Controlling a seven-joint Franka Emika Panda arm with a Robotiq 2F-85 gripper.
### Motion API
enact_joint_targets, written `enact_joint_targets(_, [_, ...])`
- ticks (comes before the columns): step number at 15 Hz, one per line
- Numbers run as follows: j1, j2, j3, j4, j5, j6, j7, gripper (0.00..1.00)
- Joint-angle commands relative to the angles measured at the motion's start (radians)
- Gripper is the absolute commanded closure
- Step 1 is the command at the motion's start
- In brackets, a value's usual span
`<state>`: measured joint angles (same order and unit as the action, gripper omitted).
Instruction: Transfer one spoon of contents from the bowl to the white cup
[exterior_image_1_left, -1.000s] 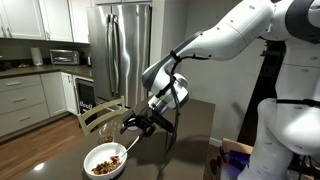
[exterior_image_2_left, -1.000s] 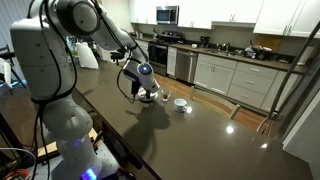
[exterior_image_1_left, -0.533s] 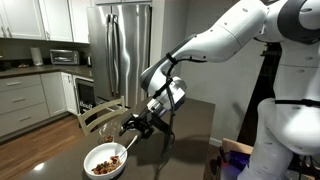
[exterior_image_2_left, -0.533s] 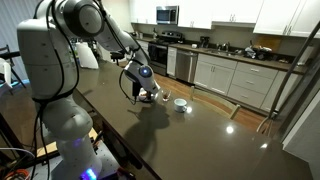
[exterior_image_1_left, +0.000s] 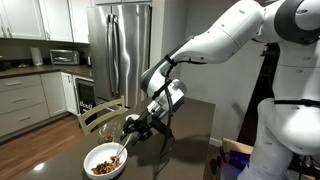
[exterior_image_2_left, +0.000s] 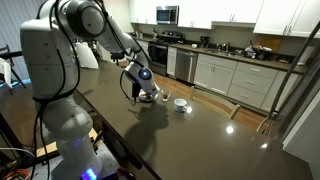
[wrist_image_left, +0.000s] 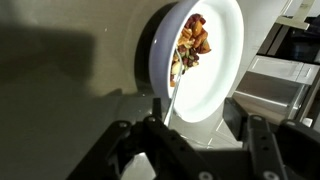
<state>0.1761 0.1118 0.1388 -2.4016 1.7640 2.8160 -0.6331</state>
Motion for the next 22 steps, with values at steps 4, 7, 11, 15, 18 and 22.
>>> enact_joint_targets(4, [-0.002, 0.009, -0.002, 0.003, 0.050, -0.011, -0.057, 0.33])
enact_joint_targets(7, [0.002, 0.038, 0.002, -0.016, -0.051, 0.002, 0.054, 0.20])
enact_joint_targets(11, [-0.001, 0.044, 0.000, -0.008, -0.036, -0.009, 0.015, 0.00])
enact_joint_targets(15, [0.000, 0.047, 0.001, -0.001, -0.046, -0.003, 0.026, 0.00])
enact_joint_targets(18, [-0.003, 0.056, -0.003, 0.003, -0.052, -0.003, 0.016, 0.00])
enact_joint_targets(22, [-0.014, 0.077, -0.024, 0.019, -0.106, -0.014, -0.017, 0.00])
